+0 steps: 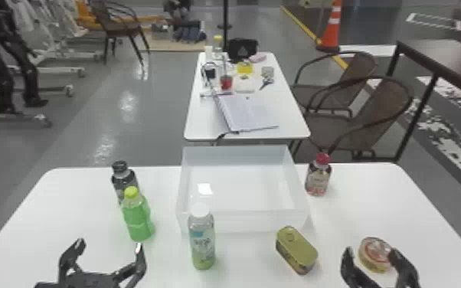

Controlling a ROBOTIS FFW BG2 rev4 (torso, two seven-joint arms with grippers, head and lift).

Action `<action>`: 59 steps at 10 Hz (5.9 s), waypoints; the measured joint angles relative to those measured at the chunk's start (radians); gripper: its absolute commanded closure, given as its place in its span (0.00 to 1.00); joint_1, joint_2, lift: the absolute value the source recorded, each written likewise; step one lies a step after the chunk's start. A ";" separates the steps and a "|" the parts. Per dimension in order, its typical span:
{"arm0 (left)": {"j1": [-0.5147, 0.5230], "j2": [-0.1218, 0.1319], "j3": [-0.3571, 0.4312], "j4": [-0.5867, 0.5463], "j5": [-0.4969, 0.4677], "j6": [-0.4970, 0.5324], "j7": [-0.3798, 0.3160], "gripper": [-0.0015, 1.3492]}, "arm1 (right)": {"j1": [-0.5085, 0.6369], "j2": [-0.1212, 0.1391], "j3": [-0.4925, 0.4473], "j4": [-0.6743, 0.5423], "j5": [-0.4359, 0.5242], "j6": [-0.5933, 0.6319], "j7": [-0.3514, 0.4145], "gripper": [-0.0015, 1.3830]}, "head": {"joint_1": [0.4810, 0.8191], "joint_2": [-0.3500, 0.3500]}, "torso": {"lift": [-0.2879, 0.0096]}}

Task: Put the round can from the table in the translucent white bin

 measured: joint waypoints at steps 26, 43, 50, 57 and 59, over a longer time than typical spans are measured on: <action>-0.002 0.000 0.009 0.009 0.018 -0.012 0.000 0.10 | -0.109 -0.094 0.018 0.263 -0.205 -0.001 -0.271 0.31 | 0.20 0.50 | 0.63; 0.002 0.000 0.013 0.017 0.029 -0.024 0.000 0.10 | -0.283 -0.100 0.017 0.464 -0.122 0.023 -0.258 0.02 | 0.20 0.50 | 0.63; 0.001 0.000 0.018 0.024 0.034 -0.036 -0.001 0.10 | -0.372 -0.123 0.017 0.585 -0.142 0.002 -0.221 0.03 | 0.20 0.50 | 0.63; 0.002 0.000 0.024 0.039 0.055 -0.057 -0.003 0.10 | -0.469 -0.143 0.017 0.718 -0.168 -0.016 -0.156 0.06 | 0.20 0.50 | 0.63; 0.005 0.000 0.027 0.045 0.070 -0.061 -0.006 0.10 | -0.505 -0.143 0.017 0.755 -0.160 -0.017 -0.127 0.06 | 0.20 0.50 | 0.63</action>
